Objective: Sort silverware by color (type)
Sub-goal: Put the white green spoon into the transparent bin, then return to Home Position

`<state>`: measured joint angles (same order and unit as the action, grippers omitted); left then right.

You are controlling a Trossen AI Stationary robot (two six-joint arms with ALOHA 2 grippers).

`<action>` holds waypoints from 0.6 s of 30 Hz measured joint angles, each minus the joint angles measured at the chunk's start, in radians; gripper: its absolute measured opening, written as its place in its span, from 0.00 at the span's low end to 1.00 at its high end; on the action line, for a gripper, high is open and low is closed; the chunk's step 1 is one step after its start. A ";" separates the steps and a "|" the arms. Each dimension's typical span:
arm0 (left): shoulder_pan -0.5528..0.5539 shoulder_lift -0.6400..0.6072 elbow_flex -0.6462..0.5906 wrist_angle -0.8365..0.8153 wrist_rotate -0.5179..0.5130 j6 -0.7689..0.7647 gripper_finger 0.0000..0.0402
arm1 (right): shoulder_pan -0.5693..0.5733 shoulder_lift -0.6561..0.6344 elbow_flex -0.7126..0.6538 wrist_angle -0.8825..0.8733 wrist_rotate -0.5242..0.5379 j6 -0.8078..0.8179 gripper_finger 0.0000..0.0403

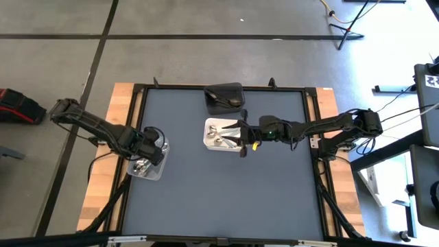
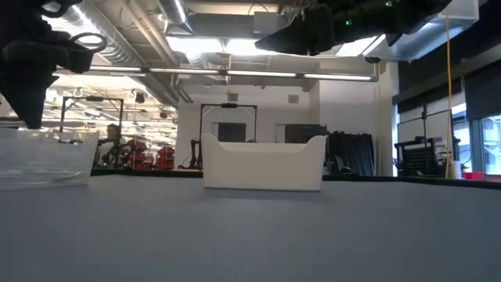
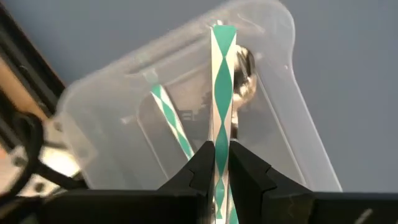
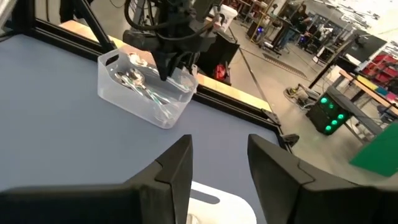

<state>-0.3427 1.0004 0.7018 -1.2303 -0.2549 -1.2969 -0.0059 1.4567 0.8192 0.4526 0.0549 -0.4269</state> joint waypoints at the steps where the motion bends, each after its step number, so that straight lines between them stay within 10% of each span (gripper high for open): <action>1: -0.004 0.000 -0.006 0.010 0.008 -0.002 0.08 | 0.000 0.000 0.000 0.000 -0.005 -0.001 0.36; 18: -0.005 0.001 0.025 0.045 -0.158 0.183 0.27 | 0.000 0.000 0.000 0.027 -0.021 0.003 0.36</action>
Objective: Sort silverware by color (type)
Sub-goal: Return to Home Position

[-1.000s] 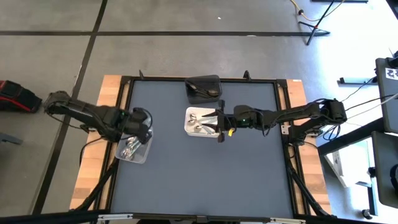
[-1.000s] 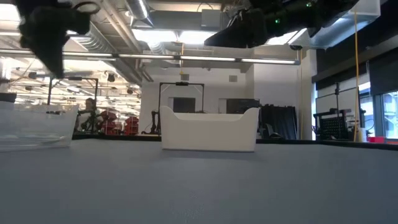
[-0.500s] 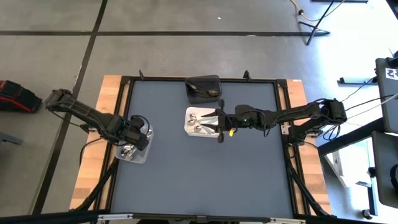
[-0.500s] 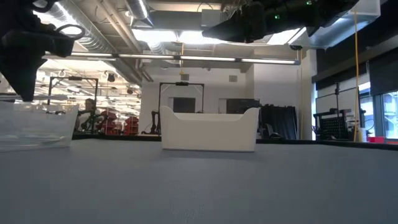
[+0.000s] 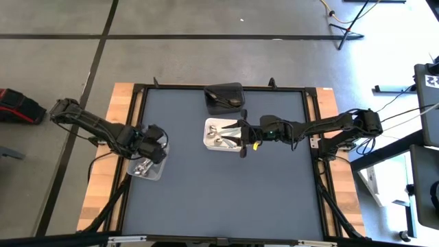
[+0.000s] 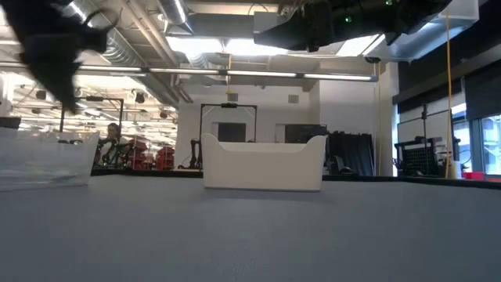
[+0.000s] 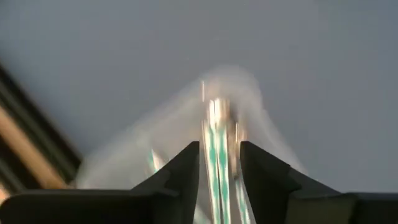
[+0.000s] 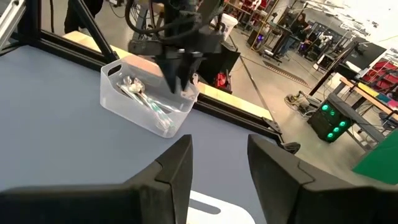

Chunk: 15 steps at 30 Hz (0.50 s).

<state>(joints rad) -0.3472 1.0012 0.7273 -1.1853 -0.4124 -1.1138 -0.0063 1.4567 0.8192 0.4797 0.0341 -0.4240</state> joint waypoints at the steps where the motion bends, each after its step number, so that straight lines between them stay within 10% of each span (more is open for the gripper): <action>1: 0.009 0.000 0.013 0.020 -0.056 0.044 0.28 | 0.000 0.000 0.000 0.003 0.000 0.000 0.36; 7: 0.045 -0.029 0.055 0.353 -0.257 0.474 0.27 | 0.000 0.000 0.002 0.025 0.000 0.027 0.36; 15: 0.076 -0.111 -0.074 0.963 -0.033 0.997 0.22 | 0.000 -0.028 0.035 -0.116 0.000 0.115 0.35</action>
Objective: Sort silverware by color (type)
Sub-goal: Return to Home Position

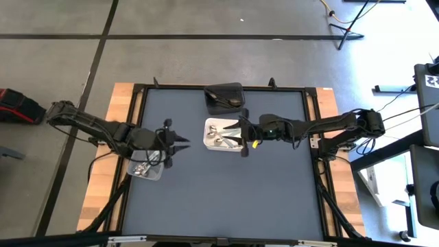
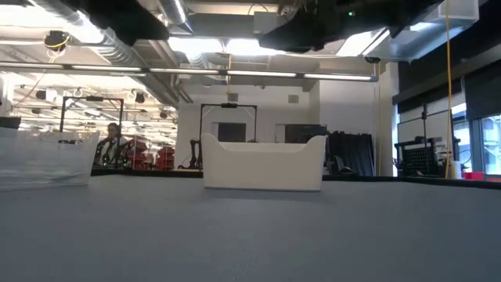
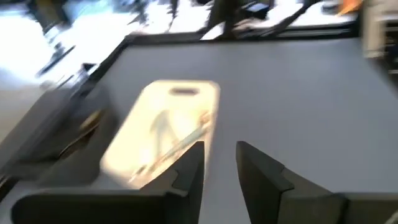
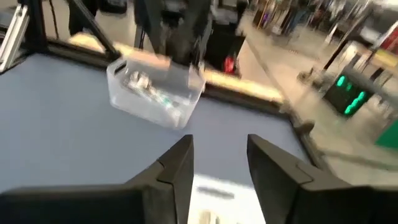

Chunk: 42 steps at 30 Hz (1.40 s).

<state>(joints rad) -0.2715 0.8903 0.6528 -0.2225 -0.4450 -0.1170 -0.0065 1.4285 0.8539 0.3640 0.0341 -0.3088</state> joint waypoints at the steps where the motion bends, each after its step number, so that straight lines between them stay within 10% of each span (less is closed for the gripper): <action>1: 0.003 -0.010 -0.027 0.055 0.035 0.036 0.21 | 0.000 -0.009 0.000 -0.030 0.000 0.013 0.34; 17: 0.002 -0.335 -0.476 0.505 0.079 0.237 0.05 | -0.001 -0.187 -0.155 -0.103 0.000 0.101 0.01; 42: 0.108 -0.720 -0.645 0.446 0.073 0.217 0.01 | -0.001 -0.713 -0.585 0.005 0.000 0.280 0.01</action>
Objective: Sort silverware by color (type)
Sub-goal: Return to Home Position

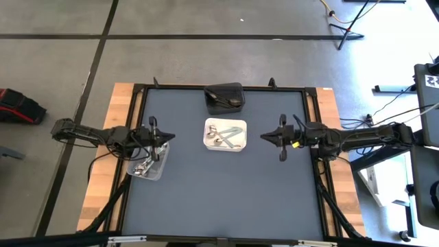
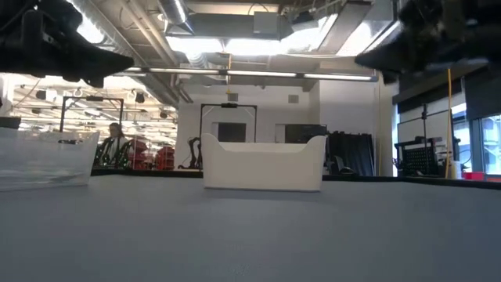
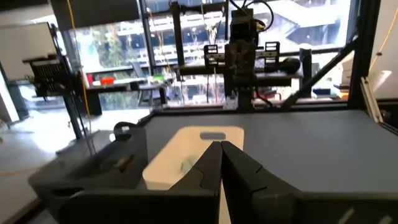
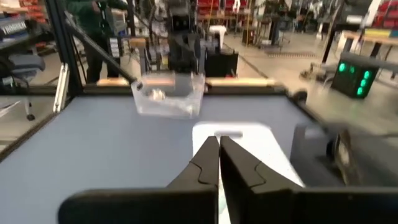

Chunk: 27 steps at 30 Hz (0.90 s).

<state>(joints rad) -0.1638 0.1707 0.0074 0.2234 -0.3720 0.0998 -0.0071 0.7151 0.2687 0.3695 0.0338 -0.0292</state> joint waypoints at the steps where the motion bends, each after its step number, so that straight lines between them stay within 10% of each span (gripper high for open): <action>1: 0.000 0.000 0.000 -0.011 0.001 -0.011 0.01 | 0.000 -0.014 -0.022 -0.006 0.001 0.008 0.01; 27: -0.002 -0.002 0.000 -0.045 0.076 -0.067 0.01 | 0.000 -0.680 -0.230 -0.414 0.094 0.166 0.01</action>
<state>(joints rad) -0.1654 0.1692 0.0074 0.1785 -0.2958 0.0328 -0.0071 0.0348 0.0385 -0.0445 0.1280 0.1373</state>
